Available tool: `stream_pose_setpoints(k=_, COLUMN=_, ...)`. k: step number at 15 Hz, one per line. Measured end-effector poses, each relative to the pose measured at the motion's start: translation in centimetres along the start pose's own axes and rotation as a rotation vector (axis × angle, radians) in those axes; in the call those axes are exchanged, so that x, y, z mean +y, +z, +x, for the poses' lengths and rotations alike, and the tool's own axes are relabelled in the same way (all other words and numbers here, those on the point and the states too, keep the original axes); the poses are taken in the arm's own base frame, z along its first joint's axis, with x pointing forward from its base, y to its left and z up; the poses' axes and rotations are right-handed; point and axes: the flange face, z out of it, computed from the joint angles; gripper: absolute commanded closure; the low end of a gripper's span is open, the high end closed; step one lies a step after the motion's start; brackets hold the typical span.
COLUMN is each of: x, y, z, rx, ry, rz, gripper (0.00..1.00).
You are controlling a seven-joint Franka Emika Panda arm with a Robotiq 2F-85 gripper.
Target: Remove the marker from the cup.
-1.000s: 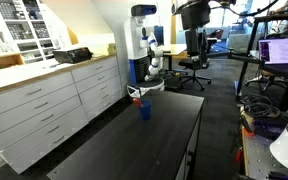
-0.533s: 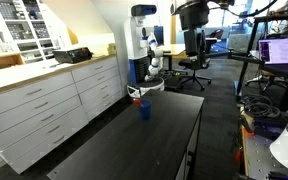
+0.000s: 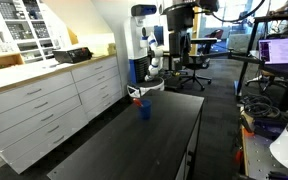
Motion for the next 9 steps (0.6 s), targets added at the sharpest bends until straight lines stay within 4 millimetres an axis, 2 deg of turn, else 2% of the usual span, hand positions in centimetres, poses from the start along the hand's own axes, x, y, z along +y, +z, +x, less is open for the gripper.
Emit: stream_pose_setpoints(k=9, x=-1.5, y=-1.0, z=5.7, rx=0.068, ry=-0.094, rz=-0.002, gripper=0.00)
